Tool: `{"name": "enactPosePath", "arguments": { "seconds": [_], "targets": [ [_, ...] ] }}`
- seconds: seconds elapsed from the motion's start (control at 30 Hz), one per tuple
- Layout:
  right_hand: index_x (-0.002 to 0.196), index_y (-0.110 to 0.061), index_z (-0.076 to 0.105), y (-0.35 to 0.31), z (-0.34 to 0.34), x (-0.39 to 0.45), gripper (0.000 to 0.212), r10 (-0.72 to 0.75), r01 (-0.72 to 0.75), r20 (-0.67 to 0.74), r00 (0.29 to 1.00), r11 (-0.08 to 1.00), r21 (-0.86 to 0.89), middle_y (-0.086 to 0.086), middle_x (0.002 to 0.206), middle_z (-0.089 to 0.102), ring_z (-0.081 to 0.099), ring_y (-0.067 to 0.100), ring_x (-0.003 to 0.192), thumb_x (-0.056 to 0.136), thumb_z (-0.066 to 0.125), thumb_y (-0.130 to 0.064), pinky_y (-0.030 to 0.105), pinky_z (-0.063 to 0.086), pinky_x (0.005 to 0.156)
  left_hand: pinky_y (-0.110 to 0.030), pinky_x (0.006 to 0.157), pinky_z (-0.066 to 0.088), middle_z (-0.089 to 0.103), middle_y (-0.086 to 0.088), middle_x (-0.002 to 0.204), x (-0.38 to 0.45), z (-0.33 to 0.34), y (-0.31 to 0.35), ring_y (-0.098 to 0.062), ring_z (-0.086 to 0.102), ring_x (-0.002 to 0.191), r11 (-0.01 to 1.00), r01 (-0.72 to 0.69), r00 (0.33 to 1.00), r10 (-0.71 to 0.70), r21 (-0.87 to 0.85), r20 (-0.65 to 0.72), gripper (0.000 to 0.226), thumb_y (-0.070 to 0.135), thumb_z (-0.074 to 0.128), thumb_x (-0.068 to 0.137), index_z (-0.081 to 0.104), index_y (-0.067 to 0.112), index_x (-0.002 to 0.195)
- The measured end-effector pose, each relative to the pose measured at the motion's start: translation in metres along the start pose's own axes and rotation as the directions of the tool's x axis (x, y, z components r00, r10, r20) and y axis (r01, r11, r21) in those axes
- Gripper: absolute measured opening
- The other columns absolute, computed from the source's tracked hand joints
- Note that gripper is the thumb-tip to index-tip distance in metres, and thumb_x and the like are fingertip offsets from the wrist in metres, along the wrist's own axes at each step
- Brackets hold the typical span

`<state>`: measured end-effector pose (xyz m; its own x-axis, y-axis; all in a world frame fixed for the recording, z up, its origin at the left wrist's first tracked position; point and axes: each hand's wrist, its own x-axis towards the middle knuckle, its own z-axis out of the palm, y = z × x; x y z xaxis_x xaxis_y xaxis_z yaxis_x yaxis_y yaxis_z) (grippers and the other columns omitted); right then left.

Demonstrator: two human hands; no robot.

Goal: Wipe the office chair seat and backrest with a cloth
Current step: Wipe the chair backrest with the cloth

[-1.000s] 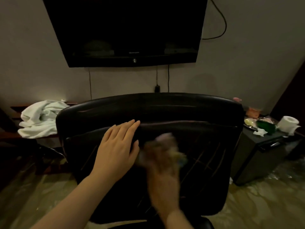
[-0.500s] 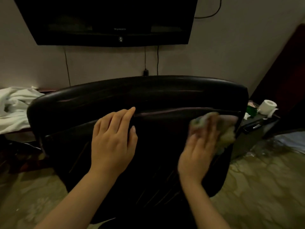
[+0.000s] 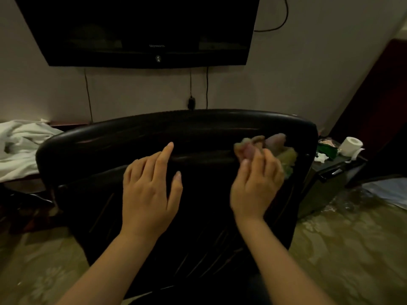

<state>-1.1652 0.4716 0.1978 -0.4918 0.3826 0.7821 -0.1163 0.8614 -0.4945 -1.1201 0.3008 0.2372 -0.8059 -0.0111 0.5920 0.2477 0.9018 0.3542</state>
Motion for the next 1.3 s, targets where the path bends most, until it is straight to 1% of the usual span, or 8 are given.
{"name": "enactPosePath", "arguments": {
  "seconds": [0.13,0.23,0.47,0.7,0.83,0.97,1.17,1.3],
  "targets": [
    [0.115,-0.021,0.045,-0.082,0.013,-0.030,0.032,-0.407,0.371,0.231,0.884,0.910,0.183,0.004,0.117,0.055,0.044,0.023,0.106,0.086,0.042,-0.034,0.046,0.032,0.096,-0.043,0.099,0.035,0.058,-0.011,0.123,0.001,-0.005,0.000,-0.025,0.050,0.112,0.998,0.058,0.998,-0.058,0.002,0.011,0.057,0.039,0.028,0.087,0.034,0.014,0.137],
    [0.114,-0.022,0.056,-0.062,0.004,-0.004,0.034,-0.502,0.442,0.291,0.815,0.862,0.248,0.003,0.114,0.062,0.048,0.021,0.102,0.085,0.042,-0.033,0.041,0.032,0.091,-0.041,0.095,0.038,0.059,-0.011,0.120,0.002,-0.013,0.000,-0.025,0.052,0.110,0.998,0.055,0.998,-0.056,0.012,0.036,0.058,0.040,0.027,0.087,0.032,0.014,0.138],
    [0.094,-0.007,0.064,0.018,-0.020,0.036,0.032,0.018,-0.020,0.156,0.988,1.000,0.012,0.015,0.097,0.064,0.055,0.033,0.094,0.083,0.039,-0.025,0.037,0.031,0.084,-0.042,0.099,0.035,0.058,-0.007,0.123,0.000,-0.016,0.005,-0.024,0.050,0.115,0.997,0.066,0.995,-0.063,-0.028,0.078,0.060,0.046,0.024,0.086,0.034,0.018,0.138],
    [0.106,-0.020,0.064,-0.053,-0.011,0.012,0.033,-0.453,0.354,0.359,0.816,0.883,0.307,0.003,0.107,0.064,0.052,0.020,0.100,0.083,0.043,-0.031,0.035,0.038,0.087,-0.046,0.093,0.038,0.061,-0.008,0.117,0.005,-0.023,0.000,-0.027,0.052,0.108,0.994,0.105,0.990,-0.108,0.032,0.094,0.062,0.046,0.024,0.084,0.029,0.019,0.140],
    [0.102,-0.010,0.065,0.036,-0.030,0.046,0.037,-0.090,0.072,0.197,0.976,0.993,0.097,0.012,0.104,0.065,0.055,0.030,0.099,0.083,0.038,-0.027,0.034,0.036,0.085,-0.046,0.097,0.035,0.061,-0.006,0.114,0.008,-0.027,0.005,-0.025,0.051,0.108,0.994,0.101,0.989,-0.097,-0.029,0.111,0.066,0.048,0.020,0.083,0.030,0.017,0.140],
    [0.095,-0.003,0.066,0.025,-0.024,0.058,0.037,0.381,-0.391,0.109,0.918,0.915,0.100,0.017,0.105,0.064,0.052,0.031,0.104,0.086,0.036,-0.023,0.036,0.036,0.089,-0.048,0.095,0.036,0.062,-0.009,0.111,0.007,-0.030,0.005,-0.027,0.053,0.106,0.995,0.093,0.988,-0.089,-0.028,0.125,0.064,0.047,0.023,0.082,0.039,0.015,0.135],
    [0.094,-0.014,0.068,-0.041,-0.010,0.015,0.032,-0.224,0.170,0.257,0.940,0.961,0.217,0.005,0.097,0.065,0.053,0.022,0.094,0.081,0.042,-0.028,0.036,0.039,0.086,-0.046,0.094,0.036,0.060,-0.008,0.119,0.002,-0.035,-0.002,-0.027,0.052,0.108,0.995,0.077,0.981,-0.087,0.063,0.174,0.061,0.048,0.029,0.080,0.042,0.018,0.132],
    [0.098,-0.010,0.069,-0.005,-0.023,0.032,0.040,-0.146,0.129,0.196,0.970,0.987,0.095,0.012,0.099,0.066,0.057,0.032,0.093,0.081,0.039,-0.030,0.038,0.039,0.084,-0.044,0.098,0.036,0.054,-0.007,0.127,-0.005,-0.063,-0.030,-0.028,0.049,0.114,0.994,0.053,0.981,-0.069,0.092,0.181,0.066,0.052,0.038,0.078,0.032,0.024,0.137]
  ]
}}
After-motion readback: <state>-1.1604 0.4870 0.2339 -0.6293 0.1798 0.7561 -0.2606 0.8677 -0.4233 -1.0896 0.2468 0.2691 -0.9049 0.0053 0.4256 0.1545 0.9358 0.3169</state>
